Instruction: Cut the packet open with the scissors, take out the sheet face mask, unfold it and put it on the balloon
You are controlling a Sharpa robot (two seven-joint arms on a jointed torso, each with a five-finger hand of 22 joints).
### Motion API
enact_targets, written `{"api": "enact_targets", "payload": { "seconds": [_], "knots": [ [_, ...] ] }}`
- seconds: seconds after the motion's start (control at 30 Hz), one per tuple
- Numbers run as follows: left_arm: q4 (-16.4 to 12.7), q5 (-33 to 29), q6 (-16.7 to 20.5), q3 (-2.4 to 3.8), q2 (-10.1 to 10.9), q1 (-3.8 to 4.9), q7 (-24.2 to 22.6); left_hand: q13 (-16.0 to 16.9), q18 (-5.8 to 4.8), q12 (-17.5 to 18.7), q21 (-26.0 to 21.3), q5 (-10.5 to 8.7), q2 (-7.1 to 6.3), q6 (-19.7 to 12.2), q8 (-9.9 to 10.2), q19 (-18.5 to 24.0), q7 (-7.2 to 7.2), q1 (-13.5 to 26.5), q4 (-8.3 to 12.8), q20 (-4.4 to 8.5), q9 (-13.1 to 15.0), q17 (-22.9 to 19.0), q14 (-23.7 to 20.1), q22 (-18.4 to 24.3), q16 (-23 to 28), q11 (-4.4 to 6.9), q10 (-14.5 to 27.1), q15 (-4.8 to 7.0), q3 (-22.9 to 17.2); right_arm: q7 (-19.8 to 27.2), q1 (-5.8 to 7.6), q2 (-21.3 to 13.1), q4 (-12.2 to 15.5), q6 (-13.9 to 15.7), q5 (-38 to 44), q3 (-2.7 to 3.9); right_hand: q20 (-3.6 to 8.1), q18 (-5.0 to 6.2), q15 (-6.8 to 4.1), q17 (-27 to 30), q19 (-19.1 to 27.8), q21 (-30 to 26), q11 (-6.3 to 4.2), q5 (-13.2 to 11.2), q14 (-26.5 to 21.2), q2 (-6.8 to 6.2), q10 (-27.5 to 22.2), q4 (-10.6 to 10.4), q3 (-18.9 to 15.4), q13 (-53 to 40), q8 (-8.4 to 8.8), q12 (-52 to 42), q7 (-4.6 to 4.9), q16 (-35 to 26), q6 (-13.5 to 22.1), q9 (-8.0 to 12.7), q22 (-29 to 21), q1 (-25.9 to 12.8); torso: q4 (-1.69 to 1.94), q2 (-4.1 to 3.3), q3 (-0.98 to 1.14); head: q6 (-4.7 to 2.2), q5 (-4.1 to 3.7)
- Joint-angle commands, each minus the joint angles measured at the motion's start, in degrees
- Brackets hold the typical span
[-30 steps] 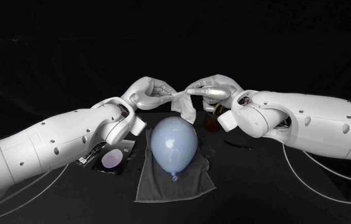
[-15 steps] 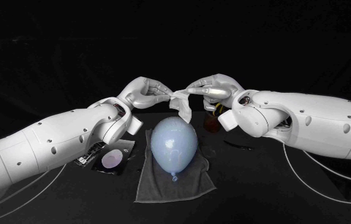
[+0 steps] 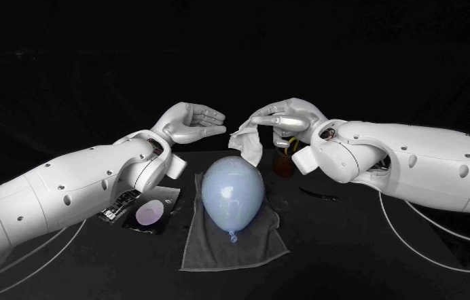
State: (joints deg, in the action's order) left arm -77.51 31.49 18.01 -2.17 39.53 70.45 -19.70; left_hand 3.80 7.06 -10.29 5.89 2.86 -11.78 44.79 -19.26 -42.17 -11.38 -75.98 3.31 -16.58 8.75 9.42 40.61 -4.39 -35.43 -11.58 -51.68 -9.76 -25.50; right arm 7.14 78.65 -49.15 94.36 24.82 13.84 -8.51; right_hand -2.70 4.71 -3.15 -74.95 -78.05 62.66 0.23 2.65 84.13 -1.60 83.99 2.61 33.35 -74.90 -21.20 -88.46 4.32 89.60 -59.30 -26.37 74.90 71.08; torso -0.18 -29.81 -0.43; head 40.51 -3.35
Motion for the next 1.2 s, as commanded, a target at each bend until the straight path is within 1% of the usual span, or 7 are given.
{"api": "enact_targets", "payload": {
  "seconds": [0.03, 0.23, 0.33, 0.47, 0.57, 0.87, 1.2],
  "knots": [
    [-0.52, -1.36, 1.08, 0.07, 0.09, 0.04, 0.02, 0.06, -0.47, -0.38, -0.35, -0.09, 0.50, -0.52, -0.04, 0.28, -2.25, 0.04, -0.15, -0.07, 0.02, 0.10, -0.51, 0.13, -0.17, 0.05, 0.58, -0.01, 0.53, 0.62, 0.03, 0.02, -0.03, 0.65, 0.00, 0.06, -0.05, 0.66, -0.36, -15.05, -0.49, 0.37, -0.29, 0.14, 5.87, 0.64, 5.38, 0.18, 0.26, -14.17, -0.27, -0.29, -0.05, 0.40, -0.40, -1.78, 4.88, -0.14, 0.00, -0.01, 0.02, -0.06, 0.01],
    [-2.81, -3.79, 3.40, 0.07, 1.74, -0.09, -0.40, 2.61, 3.65, -7.99, 5.71, 0.45, 3.06, 4.35, -4.25, -11.15, -0.28, -0.26, -2.20, 1.40, 1.70, 5.01, 8.69, -2.43, -11.34, 2.88, -6.12, 3.54, 1.78, 1.21, 0.04, -0.01, -0.03, 3.53, -0.74, 0.07, -0.05, 0.62, -0.36, -15.05, -0.58, 0.57, -0.29, 0.14, 5.87, 0.66, 5.44, 0.21, 0.27, -14.26, -0.30, -0.41, -0.05, 0.40, -0.40, -1.79, 4.96, -0.19, -0.09, -0.03, 0.08, -0.09, -0.09],
    [-5.20, -6.00, 3.65, 0.07, 3.30, -0.49, -0.55, 6.51, 3.49, -15.78, 13.97, 0.20, 4.42, 5.62, -7.01, -22.22, 1.97, -0.13, -4.16, 6.82, 3.26, 10.54, 16.09, -6.51, -23.03, 5.79, -9.00, 6.95, 2.73, 1.83, 0.04, -0.01, -0.06, 5.33, -1.27, 0.07, -0.05, 0.62, -0.36, -15.05, -0.58, 0.57, -0.29, 0.14, 5.87, 0.66, 5.44, 0.21, 0.27, -14.26, -0.30, -0.41, -0.05, 0.40, -0.40, -1.79, 4.96, -0.19, -0.06, -0.01, 0.10, -0.15, -0.24],
    [-8.66, -10.74, 3.01, 0.06, 5.28, -1.22, -0.34, 10.55, 3.42, -22.57, 21.25, 0.04, 5.01, 5.76, -9.18, -27.96, 2.52, 0.23, -7.02, 10.05, 4.75, 15.62, 22.51, -10.66, -31.82, 6.90, -8.51, 8.70, 2.78, 2.63, 0.04, 0.14, -0.32, 7.61, -1.94, 0.07, -0.05, 0.63, -0.36, -15.05, -0.56, 0.53, -0.29, 0.14, 5.87, 0.65, 5.43, 0.23, 0.27, -14.25, -0.32, -0.40, -0.06, 0.40, -0.40, -1.80, 4.95, -0.20, 0.07, 0.05, 0.03, -0.19, -0.64],
    [-10.66, -13.73, 2.57, 0.06, 6.21, -1.89, 0.26, 13.61, 3.22, -27.44, 28.05, 0.00, 4.95, 4.24, -9.91, -31.91, 2.73, 1.58, -10.27, 11.49, 5.51, 36.72, 33.68, -14.71, -42.07, 7.49, -8.48, 9.59, 2.67, 3.07, 0.05, 0.24, -0.48, 8.77, -2.26, 0.07, -0.05, 0.63, -0.36, -15.05, -0.56, 0.53, -0.29, 0.14, 5.87, 0.65, 5.43, 0.23, 0.27, -14.25, -0.32, -0.40, -0.06, 0.40, -0.40, -1.80, 4.95, -0.20, 0.07, 0.06, 0.00, -0.35, -0.74],
    [-14.27, -20.76, 0.13, 0.03, 6.01, -4.07, 6.44, 19.49, 3.27, -36.56, 39.44, -0.03, 4.35, 2.84, -14.13, -28.00, 3.63, 1.68, -16.41, 12.31, 8.49, 47.33, 38.24, -23.25, -45.30, 8.39, -7.65, 10.53, 1.36, 3.63, 0.05, 0.65, -0.65, 10.22, -2.55, 0.07, -0.05, 0.64, -0.36, -15.05, -0.56, 0.51, -0.30, 0.14, 5.87, 0.64, 5.41, 0.28, 0.28, -14.22, -0.36, -0.37, -0.07, 0.40, -0.41, -1.82, 4.95, -0.25, 0.01, -0.07, -0.02, -0.72, -0.62],
    [-14.35, -30.28, 1.35, 0.05, 2.61, -4.96, 9.05, 20.23, 2.98, -37.88, 43.34, -0.04, 4.45, 0.68, -11.24, -26.84, 2.78, 3.70, -19.90, 12.05, 7.12, 50.35, 39.75, -26.78, -45.96, 7.81, -8.97, 10.12, 2.34, 3.66, 0.04, 1.41, -0.06, 10.07, -2.18, 0.07, -0.05, 0.64, -0.36, -15.05, -0.56, 0.51, -0.30, 0.14, 5.87, 0.64, 5.41, 0.28, 0.28, -14.22, -0.36, -0.37, -0.07, 0.40, -0.41, -1.82, 4.95, -0.25, -0.08, -0.04, 0.02, -1.01, -0.32]
  ]
}}
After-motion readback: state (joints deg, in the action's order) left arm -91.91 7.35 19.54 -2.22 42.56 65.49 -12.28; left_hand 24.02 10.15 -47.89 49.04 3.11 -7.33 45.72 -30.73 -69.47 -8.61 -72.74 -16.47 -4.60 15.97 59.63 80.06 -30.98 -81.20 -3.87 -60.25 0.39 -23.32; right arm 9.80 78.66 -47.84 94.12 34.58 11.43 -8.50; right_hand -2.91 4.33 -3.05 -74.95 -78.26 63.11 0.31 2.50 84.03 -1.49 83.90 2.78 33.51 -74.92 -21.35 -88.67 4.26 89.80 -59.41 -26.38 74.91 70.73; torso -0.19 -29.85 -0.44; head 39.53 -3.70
